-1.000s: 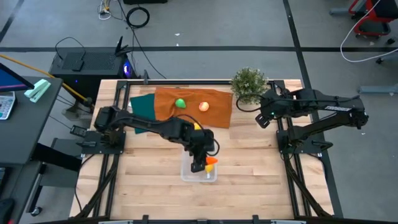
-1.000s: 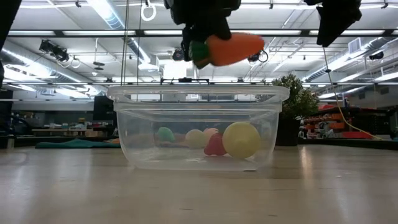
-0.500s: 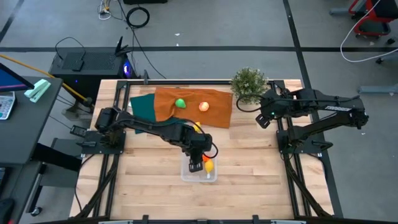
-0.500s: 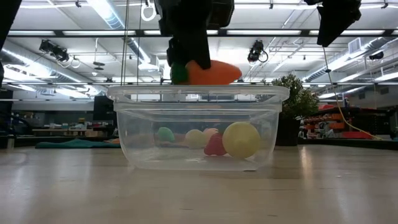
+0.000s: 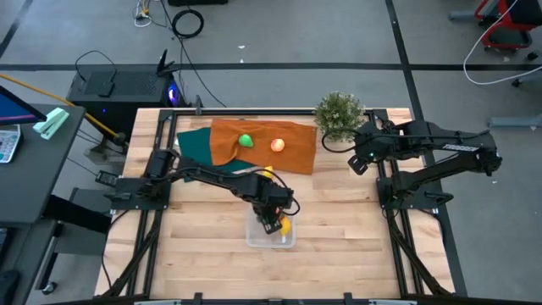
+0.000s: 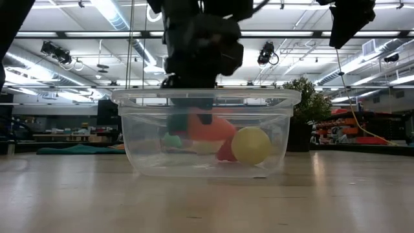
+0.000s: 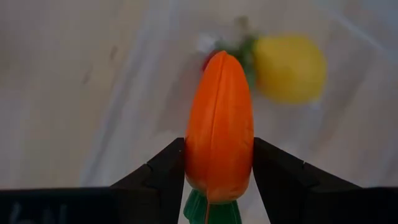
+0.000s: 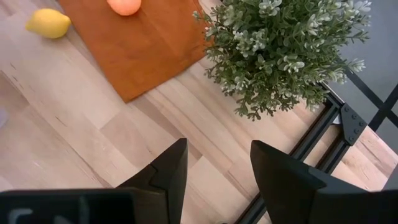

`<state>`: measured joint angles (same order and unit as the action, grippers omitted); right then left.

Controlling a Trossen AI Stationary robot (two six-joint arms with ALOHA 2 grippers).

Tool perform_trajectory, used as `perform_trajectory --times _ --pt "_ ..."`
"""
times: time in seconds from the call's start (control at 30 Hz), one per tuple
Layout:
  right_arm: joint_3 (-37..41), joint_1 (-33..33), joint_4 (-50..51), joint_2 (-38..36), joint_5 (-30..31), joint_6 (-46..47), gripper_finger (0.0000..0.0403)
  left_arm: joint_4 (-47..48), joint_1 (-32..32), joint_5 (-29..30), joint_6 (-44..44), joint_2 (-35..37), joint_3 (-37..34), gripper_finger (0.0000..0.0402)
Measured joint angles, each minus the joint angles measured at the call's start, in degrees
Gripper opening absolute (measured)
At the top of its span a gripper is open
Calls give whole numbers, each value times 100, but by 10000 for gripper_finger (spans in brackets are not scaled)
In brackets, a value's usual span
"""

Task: Pick and placing Produce into tupperware
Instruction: Put the orange carrot into the transparent container, then put the yellow lemon into the transparent container

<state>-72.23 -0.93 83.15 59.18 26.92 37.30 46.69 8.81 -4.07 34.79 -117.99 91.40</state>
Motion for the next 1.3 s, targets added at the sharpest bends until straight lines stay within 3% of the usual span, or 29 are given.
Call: perform_trajectory --times 0.23,0.6,0.97,1.3 --pt "0 0 -1 0 0 0 146 19 -50 300 548 -46 4 175" --pt "0 0 -2 0 0 2 146 -22 -104 320 484 -46 4 176" --pt "0 0 -2 0 0 2 146 -211 -104 318 452 -46 4 224" --pt "0 0 -2 0 0 4 146 -185 -112 279 299 42 221 198"
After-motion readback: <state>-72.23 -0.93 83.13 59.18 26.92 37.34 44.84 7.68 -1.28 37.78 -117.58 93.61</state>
